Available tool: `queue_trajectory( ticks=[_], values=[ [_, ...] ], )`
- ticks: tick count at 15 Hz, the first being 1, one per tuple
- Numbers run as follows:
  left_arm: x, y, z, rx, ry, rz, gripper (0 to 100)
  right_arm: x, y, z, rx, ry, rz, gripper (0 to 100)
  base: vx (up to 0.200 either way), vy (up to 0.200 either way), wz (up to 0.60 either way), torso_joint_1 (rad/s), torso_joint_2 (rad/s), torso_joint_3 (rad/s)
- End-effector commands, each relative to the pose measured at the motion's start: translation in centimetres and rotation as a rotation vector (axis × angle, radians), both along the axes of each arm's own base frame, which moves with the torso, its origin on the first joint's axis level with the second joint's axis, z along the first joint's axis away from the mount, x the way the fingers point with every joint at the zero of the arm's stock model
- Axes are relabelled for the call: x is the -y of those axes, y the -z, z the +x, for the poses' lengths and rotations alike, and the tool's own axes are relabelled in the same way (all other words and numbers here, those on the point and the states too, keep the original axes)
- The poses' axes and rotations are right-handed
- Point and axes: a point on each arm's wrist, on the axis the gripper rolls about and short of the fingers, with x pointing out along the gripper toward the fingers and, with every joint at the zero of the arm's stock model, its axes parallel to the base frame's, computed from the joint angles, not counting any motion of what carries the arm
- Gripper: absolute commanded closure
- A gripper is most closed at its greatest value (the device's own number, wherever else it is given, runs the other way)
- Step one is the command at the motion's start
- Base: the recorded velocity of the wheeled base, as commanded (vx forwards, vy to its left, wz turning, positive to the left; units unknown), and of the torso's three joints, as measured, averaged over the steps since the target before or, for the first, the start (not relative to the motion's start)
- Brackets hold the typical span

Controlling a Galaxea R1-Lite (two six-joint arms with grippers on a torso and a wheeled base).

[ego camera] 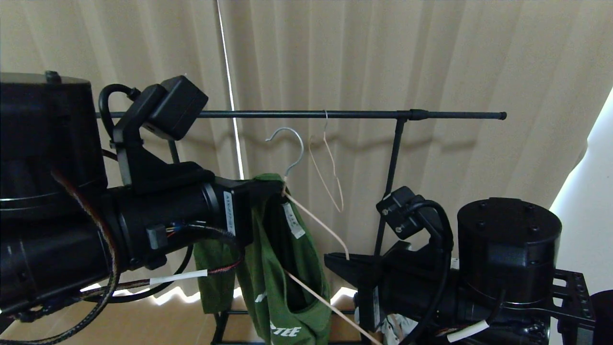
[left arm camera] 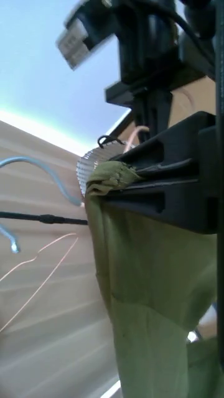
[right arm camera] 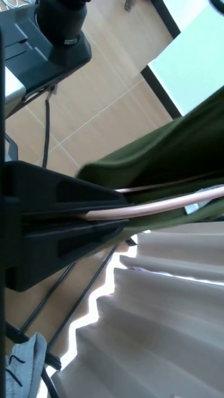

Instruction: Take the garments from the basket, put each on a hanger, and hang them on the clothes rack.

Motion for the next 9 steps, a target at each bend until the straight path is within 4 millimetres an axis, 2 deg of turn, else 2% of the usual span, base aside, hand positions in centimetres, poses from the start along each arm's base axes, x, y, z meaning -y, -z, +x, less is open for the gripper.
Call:
queue_trajectory(
  ticks=[1, 2, 4, 7, 9],
  values=[
    [-0.5, 0.7, -0.6, 0.006, 0.006, 0.033, 100, 0.4, -0.3, 0.2, 0.008, 0.014, 0.01, 100, 0.0, 0.0, 0.0, 0.0, 0.0, 0.0],
    [-0.8, 0.6, -0.8, 0.009, 0.004, 0.029, 0, 0.6, -0.5, 0.2, 0.011, 0.02, 0.014, 100, 0.0, 0.0, 0.0, 0.0, 0.0, 0.0],
    [-1.3, 0.6, -0.9, 0.018, -0.011, 0.033, 0, 1.0, -1.0, 0.0, 0.022, 0.022, 0.027, 100, 0.0, 0.0, 0.0, 0.0, 0.0, 0.0],
    [-3.2, 1.9, -0.6, 0.023, -0.067, 0.103, 0, 2.6, -2.0, -0.9, 0.048, 0.034, 0.052, 100, 0.0, 0.0, 0.0, 0.0, 0.0, 0.0],
    [-3.6, 2.4, -0.9, 0.042, -0.066, 0.125, 0, 3.3, -2.3, -1.3, 0.056, 0.036, 0.058, 100, 0.0, 0.0, 0.0, 0.0, 0.0, 0.0]
  ],
)
